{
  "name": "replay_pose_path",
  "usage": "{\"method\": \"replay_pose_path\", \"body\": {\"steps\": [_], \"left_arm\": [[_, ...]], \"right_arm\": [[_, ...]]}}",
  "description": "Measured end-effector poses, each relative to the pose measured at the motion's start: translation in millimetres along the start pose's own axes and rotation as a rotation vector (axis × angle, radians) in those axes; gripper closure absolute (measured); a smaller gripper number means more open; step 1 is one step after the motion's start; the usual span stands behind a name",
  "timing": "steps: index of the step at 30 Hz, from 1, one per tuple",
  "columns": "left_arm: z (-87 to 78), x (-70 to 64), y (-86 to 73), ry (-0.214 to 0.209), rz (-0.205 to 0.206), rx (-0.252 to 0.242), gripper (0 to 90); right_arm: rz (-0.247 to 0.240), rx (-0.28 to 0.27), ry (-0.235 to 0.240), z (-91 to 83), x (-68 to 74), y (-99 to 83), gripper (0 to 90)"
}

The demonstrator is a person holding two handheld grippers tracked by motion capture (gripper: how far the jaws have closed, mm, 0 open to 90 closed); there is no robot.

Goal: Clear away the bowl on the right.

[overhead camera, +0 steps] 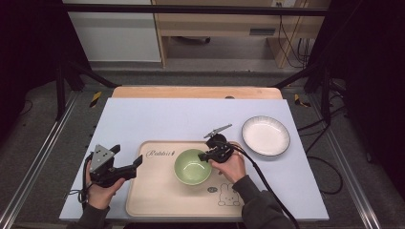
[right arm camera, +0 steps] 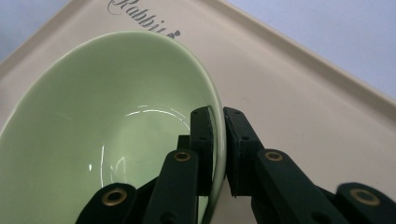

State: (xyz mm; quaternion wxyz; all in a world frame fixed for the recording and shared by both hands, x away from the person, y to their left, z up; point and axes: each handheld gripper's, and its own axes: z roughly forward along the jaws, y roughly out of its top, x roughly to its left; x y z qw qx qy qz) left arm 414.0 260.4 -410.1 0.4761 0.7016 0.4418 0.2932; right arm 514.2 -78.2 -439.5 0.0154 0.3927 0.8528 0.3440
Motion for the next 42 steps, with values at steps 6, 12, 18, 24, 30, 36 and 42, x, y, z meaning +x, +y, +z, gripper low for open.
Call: {"method": "replay_pose_path", "body": {"steps": [6, 12, 18, 24, 30, 36, 42], "left_arm": [[0.0, 0.1, -0.1, 0.000, -0.001, 0.000, 11.4], [-0.2, 1.1, -0.3, 0.002, -0.003, -0.001, 11.4], [-1.3, 2.7, 0.1, 0.006, -0.008, -0.005, 11.4], [-2.3, 3.2, 0.9, 0.007, -0.011, -0.012, 11.3], [-3.1, 4.9, 0.9, 0.010, -0.017, -0.017, 11.1], [-3.4, 5.9, 0.8, 0.013, -0.020, -0.018, 10.7], [-3.6, 8.0, 0.1, 0.015, -0.025, -0.019, 10.4]], "right_arm": [[-0.005, 0.003, -0.014, 2.3, 0.1, -0.8, 82.4], [-0.035, -0.055, -0.014, -1.9, -2.0, -1.8, 76.1], [-0.078, -0.158, -0.057, -22.3, 0.9, -1.1, 58.5], [-0.110, -0.292, -0.093, -45.5, 4.5, -1.5, 34.1], [-0.121, -0.414, -0.139, -65.1, 4.6, -7.5, 21.1], [-0.113, -0.477, -0.170, -82.3, 0.8, -21.1, 15.0], [-0.101, -0.532, -0.195, -96.1, -2.3, -31.8, 13.8]]}}
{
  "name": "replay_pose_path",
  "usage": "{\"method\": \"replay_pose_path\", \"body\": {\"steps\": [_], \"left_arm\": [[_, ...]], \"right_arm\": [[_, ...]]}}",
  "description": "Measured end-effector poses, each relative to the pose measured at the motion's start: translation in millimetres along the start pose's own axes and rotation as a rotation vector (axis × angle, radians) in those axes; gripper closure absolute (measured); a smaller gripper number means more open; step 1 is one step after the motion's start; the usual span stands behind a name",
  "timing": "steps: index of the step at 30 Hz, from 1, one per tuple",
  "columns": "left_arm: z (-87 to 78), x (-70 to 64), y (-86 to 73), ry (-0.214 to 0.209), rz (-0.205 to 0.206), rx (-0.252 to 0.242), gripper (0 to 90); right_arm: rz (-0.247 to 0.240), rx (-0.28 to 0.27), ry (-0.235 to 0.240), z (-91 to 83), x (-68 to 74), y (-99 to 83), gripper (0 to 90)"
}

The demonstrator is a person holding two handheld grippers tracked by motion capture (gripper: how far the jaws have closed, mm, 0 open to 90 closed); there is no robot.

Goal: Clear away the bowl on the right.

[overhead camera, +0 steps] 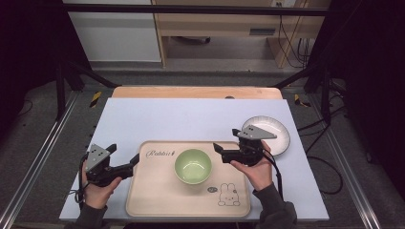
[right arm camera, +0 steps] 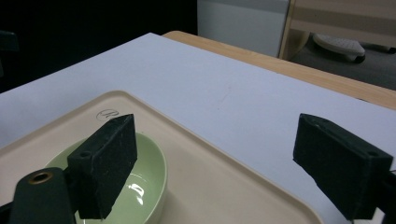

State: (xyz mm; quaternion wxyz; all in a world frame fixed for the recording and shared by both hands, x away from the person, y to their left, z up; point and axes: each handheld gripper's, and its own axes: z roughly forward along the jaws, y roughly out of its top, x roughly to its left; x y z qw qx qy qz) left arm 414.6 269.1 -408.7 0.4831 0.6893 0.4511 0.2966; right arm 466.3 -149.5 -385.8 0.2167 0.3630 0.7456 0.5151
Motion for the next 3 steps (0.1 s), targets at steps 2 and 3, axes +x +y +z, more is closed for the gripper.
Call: {"method": "replay_pose_path", "body": {"steps": [2, 3], "left_arm": [[0.3, 1.1, -0.5, 0.002, -0.003, 0.002, 10.3], [0.6, 1.2, -0.7, 0.003, -0.006, 0.000, 10.3]], "right_arm": [[0.002, -0.010, -0.014, -7.5, -2.0, -2.5, 13.8], [0.001, -0.010, -0.018, -9.1, -2.6, -3.3, 13.7]]}}
